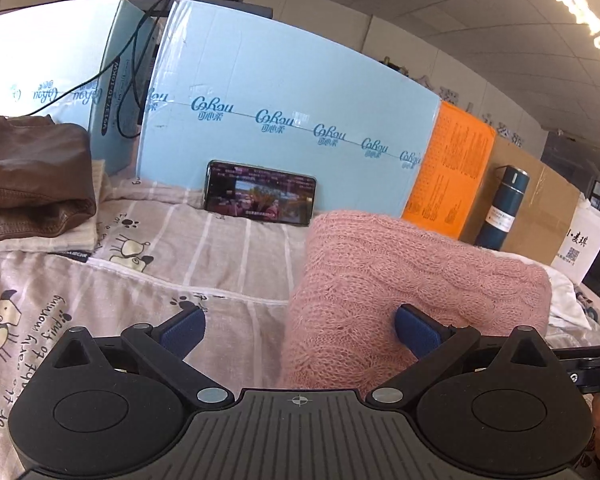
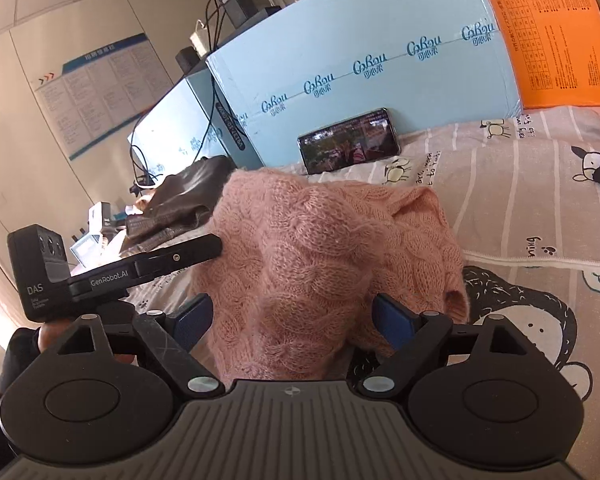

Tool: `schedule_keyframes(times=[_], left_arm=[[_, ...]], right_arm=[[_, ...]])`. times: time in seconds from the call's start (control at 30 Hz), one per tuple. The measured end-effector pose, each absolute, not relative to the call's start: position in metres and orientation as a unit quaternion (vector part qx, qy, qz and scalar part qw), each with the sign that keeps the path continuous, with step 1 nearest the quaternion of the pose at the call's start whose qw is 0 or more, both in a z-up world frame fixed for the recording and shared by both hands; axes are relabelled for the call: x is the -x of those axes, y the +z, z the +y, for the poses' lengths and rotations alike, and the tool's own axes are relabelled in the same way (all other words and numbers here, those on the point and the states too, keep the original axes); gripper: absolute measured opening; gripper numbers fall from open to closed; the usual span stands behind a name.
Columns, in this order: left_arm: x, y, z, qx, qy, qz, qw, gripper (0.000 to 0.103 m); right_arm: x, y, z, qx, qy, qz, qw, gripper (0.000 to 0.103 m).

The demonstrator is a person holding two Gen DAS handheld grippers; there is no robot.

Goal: Fold clothes
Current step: 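Grasp the folded pink sweater bundle with the right tool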

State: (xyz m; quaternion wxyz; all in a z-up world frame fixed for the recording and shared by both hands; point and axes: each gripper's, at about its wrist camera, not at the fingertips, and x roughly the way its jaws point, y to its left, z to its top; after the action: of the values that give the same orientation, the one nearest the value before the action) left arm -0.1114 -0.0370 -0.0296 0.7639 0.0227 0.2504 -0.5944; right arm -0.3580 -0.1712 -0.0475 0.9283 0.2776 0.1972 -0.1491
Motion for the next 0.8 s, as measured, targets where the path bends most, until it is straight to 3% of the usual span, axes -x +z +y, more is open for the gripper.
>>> schedule_keyframes(times=[0.03,0.1,0.2,0.43,0.67,0.8], left_arm=[[0.111,-0.030,-0.038,-0.022,-0.595,0.252,0.763,0.103],[0.109,-0.031,-0.039,-0.016,-0.598,0.259,0.758,0.103],[0.107,-0.028,-0.045,0.000,-0.613,0.266,0.743,0.102],[0.112,-0.011,-0.073,0.028,-0.673,0.239,0.699,0.102],[0.121,-0.017,-0.137,-0.059,-0.676,0.222,0.700,0.102],[0.112,-0.031,-0.156,-0.073,-0.661,0.264,0.698,0.103]], right_arm=[[0.354,-0.049,-0.173,-0.284,-0.156,0.205,0.924,0.078],[0.348,-0.051,-0.175,-0.298,-0.161,0.212,0.917,0.048],[0.343,-0.050,-0.183,-0.330,-0.158,0.203,0.908,0.024],[0.360,-0.033,-0.223,-0.433,-0.200,0.120,0.871,0.019],[0.367,-0.038,-0.231,-0.424,-0.248,0.125,0.862,0.019],[0.361,-0.049,-0.225,-0.393,-0.275,0.149,0.865,0.022]])
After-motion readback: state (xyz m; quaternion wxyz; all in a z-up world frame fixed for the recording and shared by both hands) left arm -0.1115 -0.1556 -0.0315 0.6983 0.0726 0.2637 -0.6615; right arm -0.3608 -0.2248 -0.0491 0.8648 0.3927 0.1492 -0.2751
